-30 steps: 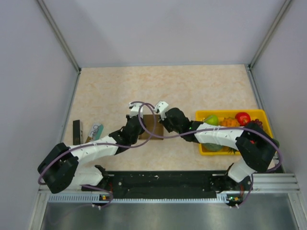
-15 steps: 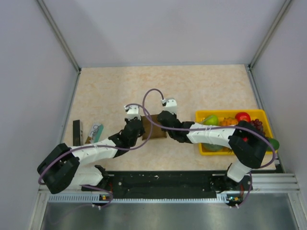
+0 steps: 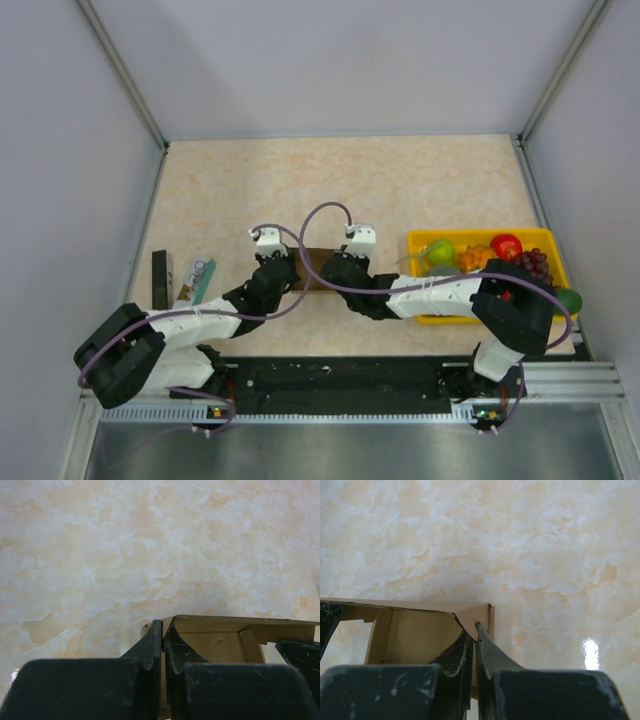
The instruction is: Fold the paper box
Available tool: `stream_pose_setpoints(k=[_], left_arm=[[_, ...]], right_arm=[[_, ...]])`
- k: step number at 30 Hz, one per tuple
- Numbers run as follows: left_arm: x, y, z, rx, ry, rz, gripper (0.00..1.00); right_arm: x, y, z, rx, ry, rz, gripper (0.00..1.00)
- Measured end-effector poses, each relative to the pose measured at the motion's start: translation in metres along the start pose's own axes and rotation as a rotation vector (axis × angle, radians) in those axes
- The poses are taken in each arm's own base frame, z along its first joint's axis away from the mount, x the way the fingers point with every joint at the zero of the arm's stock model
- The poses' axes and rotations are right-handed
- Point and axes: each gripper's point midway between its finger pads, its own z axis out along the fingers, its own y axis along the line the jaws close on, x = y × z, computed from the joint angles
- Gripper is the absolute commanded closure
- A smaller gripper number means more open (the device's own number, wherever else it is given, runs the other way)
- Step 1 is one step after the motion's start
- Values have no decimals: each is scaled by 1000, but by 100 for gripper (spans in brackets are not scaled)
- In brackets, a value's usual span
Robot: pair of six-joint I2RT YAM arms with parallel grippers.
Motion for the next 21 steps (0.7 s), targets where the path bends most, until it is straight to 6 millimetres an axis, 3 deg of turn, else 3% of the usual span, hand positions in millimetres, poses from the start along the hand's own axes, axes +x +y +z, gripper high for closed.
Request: stream_pose_setpoints(k=[16,21], left_arm=[[9,2,-9,60,-40,-76,100],[23,6,-15,90,-29,-75,100]], right_arm=[[16,2,-9,12,-79,50,100],[35,1,-12,-10,-70,40,100]])
